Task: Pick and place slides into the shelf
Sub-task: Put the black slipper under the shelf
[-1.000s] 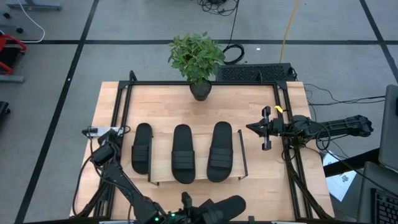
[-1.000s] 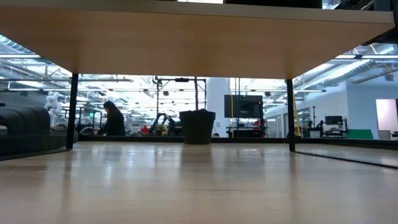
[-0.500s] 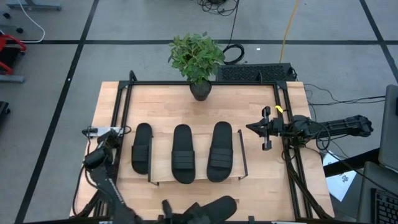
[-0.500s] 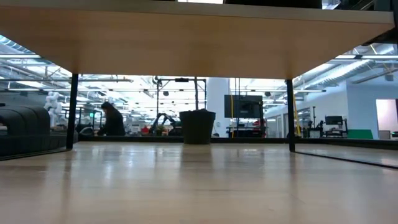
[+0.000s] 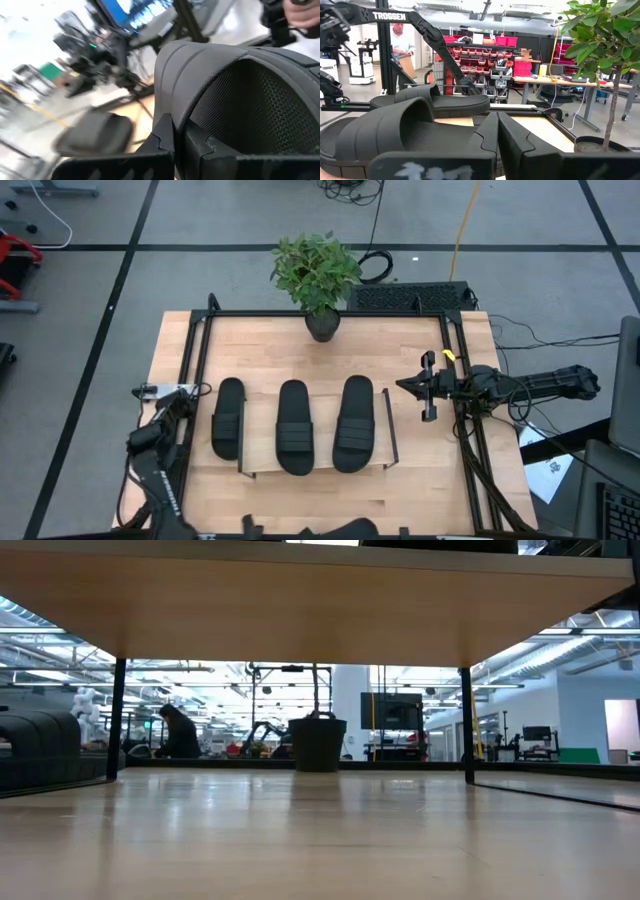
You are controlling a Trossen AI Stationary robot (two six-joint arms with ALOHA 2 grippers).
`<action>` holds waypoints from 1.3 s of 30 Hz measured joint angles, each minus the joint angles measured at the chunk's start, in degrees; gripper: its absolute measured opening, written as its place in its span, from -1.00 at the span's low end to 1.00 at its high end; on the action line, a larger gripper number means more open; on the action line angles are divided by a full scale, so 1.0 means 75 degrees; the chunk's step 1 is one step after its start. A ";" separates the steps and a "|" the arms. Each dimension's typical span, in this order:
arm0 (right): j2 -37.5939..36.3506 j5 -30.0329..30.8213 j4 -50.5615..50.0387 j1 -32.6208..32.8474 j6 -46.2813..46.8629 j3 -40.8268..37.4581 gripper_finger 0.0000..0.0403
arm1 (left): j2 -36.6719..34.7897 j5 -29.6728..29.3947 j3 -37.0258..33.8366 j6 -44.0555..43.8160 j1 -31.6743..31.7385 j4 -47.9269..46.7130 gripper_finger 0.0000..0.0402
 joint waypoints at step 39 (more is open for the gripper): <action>0.0003 0.0029 0.0000 0.0000 -0.0052 0.0000 -1.00 | 0.1106 0.3396 0.0001 -0.1517 0.2415 -0.2819 -1.00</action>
